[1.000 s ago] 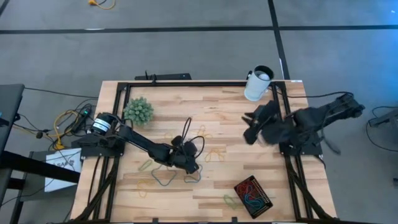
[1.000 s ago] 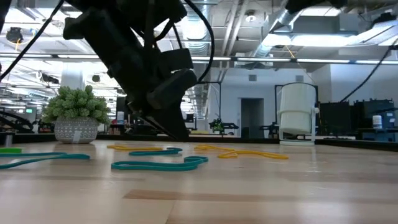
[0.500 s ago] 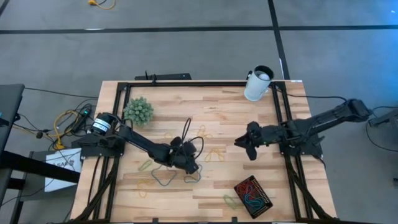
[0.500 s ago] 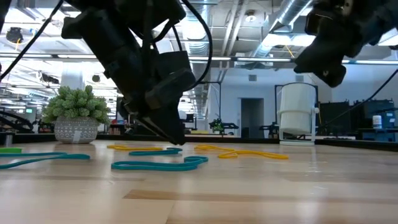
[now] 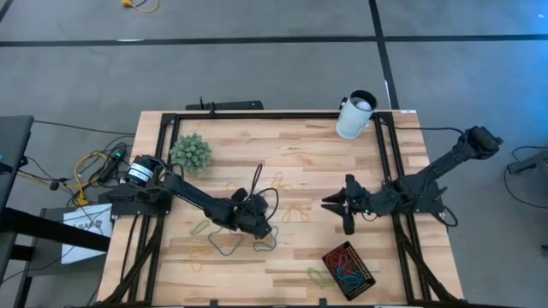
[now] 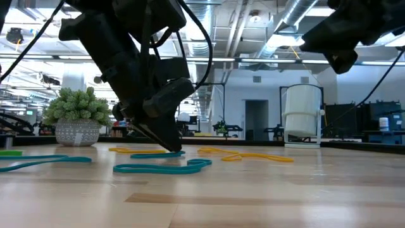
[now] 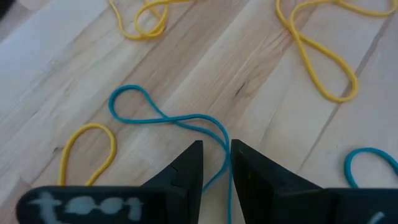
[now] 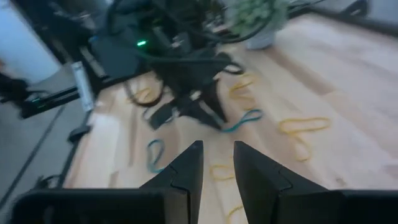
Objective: Pick and place rubber bands into bin
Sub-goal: Put the blue rubber band into the black basket
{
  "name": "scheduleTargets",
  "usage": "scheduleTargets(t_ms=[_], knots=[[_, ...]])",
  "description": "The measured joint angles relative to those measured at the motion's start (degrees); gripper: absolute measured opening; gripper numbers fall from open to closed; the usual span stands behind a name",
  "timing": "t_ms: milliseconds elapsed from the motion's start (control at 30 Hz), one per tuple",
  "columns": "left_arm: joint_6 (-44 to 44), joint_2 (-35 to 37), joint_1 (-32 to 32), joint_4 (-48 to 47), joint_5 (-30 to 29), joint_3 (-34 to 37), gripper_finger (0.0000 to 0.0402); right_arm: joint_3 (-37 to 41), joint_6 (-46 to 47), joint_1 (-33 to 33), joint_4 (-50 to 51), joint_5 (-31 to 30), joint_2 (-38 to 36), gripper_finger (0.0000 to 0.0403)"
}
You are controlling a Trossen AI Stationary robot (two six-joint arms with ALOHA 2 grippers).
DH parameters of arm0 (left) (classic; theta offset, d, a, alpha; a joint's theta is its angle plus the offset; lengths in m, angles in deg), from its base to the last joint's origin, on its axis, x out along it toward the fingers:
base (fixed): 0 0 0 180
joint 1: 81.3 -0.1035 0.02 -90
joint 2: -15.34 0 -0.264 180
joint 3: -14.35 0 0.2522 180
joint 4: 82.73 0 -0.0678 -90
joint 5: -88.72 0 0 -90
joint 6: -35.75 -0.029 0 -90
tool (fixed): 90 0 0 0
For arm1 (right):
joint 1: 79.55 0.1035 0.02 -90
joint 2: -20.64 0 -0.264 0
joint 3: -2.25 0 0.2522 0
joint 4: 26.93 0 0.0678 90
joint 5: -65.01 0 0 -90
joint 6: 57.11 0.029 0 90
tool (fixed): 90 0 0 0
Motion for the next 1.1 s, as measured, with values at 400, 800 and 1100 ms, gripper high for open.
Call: scheduleTargets(t_ms=[400,800,1100], knots=[[1.50,0.00,0.31,-0.02,0.89,0.00,0.0073,0.00,0.46,0.57,0.65,-1.93,1.57,0.0083],[1.15,0.00,0.05,0.23,-0.32,0.00,0.0073,0.00,0.50,0.57,0.82,-1.85,1.60,0.0083],[1.27,0.00,0.37,0.90,-0.88,-0.02,0.0073,0.00,0.53,0.57,0.87,-1.80,1.60,0.0083]])
